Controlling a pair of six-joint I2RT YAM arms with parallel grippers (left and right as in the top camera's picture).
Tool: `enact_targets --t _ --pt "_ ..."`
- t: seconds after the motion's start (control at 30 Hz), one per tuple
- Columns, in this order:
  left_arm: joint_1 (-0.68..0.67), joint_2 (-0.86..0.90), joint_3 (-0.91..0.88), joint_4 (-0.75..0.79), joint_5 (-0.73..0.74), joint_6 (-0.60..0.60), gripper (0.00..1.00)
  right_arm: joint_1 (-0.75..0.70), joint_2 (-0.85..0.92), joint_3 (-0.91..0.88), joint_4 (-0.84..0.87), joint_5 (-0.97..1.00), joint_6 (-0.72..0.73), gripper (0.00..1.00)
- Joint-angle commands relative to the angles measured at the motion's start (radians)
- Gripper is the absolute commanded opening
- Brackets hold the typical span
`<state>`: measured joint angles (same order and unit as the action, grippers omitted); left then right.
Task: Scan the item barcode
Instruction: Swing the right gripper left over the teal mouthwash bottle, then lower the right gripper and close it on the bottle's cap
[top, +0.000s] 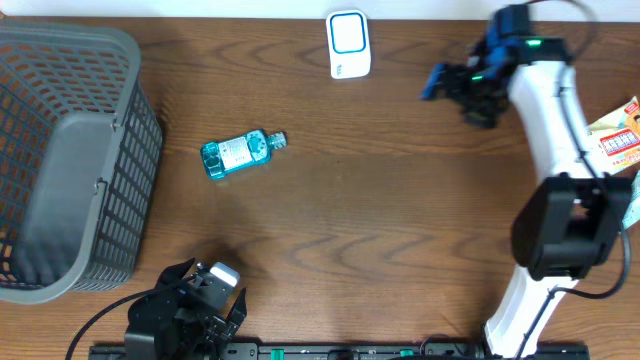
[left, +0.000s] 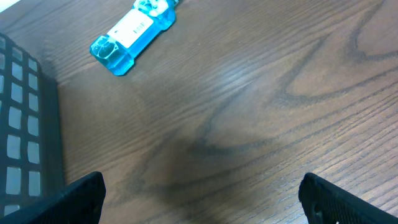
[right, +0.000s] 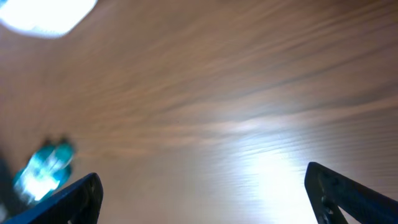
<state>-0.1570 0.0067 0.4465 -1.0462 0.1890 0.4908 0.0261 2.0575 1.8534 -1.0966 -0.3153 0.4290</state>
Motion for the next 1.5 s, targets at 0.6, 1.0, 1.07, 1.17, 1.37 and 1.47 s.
enact_targets --t 0.6,1.0,1.07,1.17,1.37,1.47 --pt "0.004 0.0 -0.003 -0.011 -0.013 0.01 0.99 0.62 0.043 -0.031 0.334 0.332 0.84 0.87" --pt "0.004 0.0 -0.003 -0.011 -0.014 0.01 0.99 0.673 0.256 -0.031 0.532 0.279 0.93 0.85" --pt "0.004 0.0 -0.003 -0.011 -0.013 0.009 0.99 0.671 0.283 -0.031 0.552 0.267 0.964 0.84" --pt "0.004 0.0 -0.003 -0.011 -0.013 0.01 0.99 0.668 0.311 -0.031 0.578 0.232 1.004 0.81" --pt "0.004 0.0 -0.003 -0.011 -0.014 0.01 0.99 0.671 0.34 -0.031 0.62 0.216 1.007 0.69" --pt "0.004 0.0 -0.003 -0.011 -0.013 0.01 0.99 0.68 0.358 -0.031 0.631 0.223 1.007 0.59"
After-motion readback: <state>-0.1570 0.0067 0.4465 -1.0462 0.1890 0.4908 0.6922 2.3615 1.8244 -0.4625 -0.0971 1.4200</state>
